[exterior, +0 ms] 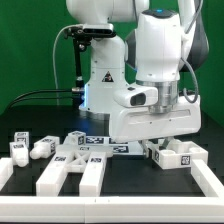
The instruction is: Assemble chair
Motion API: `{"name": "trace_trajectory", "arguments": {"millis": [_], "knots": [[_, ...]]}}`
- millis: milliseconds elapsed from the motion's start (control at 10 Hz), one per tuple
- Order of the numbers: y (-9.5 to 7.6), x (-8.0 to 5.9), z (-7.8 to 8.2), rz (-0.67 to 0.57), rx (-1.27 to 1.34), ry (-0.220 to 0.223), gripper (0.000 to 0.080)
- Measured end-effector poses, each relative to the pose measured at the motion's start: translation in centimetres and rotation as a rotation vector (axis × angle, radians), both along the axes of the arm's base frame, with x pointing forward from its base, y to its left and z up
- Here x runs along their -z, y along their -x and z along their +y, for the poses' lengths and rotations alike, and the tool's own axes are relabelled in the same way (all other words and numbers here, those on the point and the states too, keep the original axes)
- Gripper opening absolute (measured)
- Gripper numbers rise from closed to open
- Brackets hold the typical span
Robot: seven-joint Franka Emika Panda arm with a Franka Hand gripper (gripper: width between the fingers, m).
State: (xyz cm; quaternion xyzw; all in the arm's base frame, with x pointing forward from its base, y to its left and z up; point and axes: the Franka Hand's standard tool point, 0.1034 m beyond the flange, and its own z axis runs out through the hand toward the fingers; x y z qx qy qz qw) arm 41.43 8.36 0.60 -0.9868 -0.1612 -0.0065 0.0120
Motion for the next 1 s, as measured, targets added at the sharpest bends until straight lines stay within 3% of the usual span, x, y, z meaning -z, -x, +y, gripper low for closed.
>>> {"name": "trace_trajectory", "arguments": {"millis": [100, 200, 300, 500, 600, 700, 1000], "knots": [[-0.5, -0.8, -1.1, 0.023, 0.032, 0.003, 0.0086], [-1.0, -1.4, -2.4, 0.011, 0.075, 0.007, 0.0086], [-1.2, -1.6, -3.8, 0.011, 0.136, 0.011, 0.0027], [-2.2, -2.0, -6.5, 0.005, 0.206, 0.021, 0.0027], [-3.2, -1.8, -6.8, 0.011, 0.213, 0.022, 0.0027], [-3.8, -1.9, -5.9, 0.057, 0.209, 0.012, 0.0027], [-4.2, -1.8, -5.9, 0.051, 0.210, 0.013, 0.0028]]}}
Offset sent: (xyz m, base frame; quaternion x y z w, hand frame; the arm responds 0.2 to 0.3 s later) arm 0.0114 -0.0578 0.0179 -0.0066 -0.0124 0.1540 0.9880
